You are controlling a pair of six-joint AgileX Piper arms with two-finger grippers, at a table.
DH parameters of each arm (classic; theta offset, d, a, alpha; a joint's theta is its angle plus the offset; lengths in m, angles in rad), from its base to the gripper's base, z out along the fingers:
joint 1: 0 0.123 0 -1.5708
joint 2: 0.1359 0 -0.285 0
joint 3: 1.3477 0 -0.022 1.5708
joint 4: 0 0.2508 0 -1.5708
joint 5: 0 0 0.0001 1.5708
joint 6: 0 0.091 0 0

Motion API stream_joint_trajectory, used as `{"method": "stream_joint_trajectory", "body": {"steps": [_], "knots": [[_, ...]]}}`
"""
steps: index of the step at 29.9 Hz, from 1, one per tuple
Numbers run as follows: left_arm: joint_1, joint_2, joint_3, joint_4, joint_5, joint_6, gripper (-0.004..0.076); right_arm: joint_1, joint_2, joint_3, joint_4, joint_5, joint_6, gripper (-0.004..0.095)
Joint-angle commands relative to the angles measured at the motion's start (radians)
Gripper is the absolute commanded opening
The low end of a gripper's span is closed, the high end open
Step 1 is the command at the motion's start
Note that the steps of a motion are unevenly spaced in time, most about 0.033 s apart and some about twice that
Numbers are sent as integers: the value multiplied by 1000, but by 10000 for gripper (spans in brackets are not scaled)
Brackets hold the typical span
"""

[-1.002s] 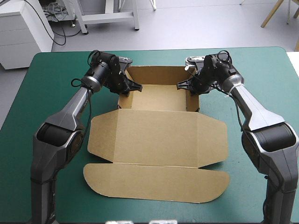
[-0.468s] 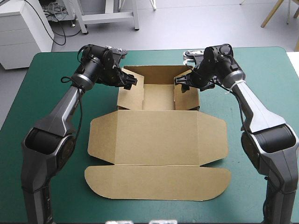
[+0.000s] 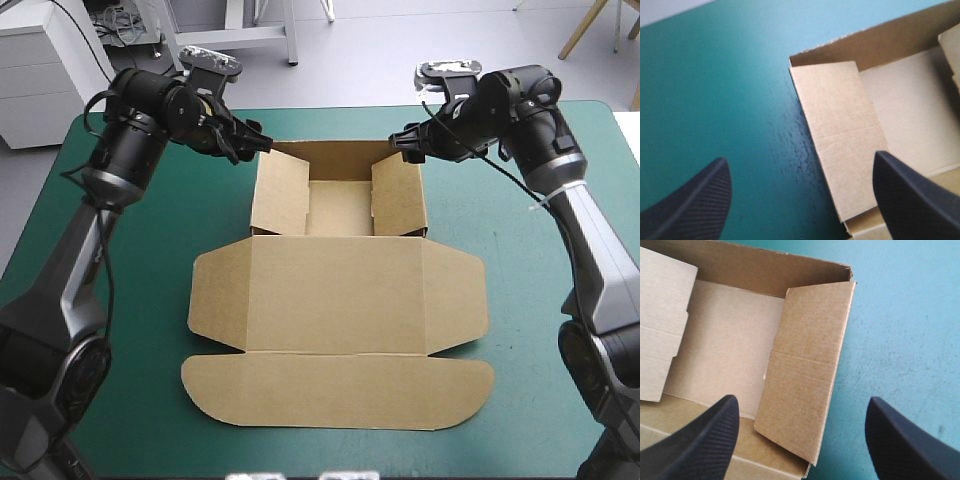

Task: Fold the box

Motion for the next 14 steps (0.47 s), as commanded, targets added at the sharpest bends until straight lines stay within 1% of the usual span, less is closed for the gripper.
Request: {"method": "stream_joint_trajectory", "body": {"steps": [1, 8, 11, 14], "knots": [[-47, -147, -29, 58, 48, 7, 543, 1, -80, -32, -4, -32, -4, 661], [-115, -311, -16, 106, 48, 44, 530, 1, -55, -30, -4, -32, -2, 661], [-117, -370, 50, 121, 48, 69, 527, 1, -17, -30, -4, -32, 0, 661], [-117, -429, 166, 154, 48, 100, 527, 1, 20, -30, 1, -32, 16, 661]]}}
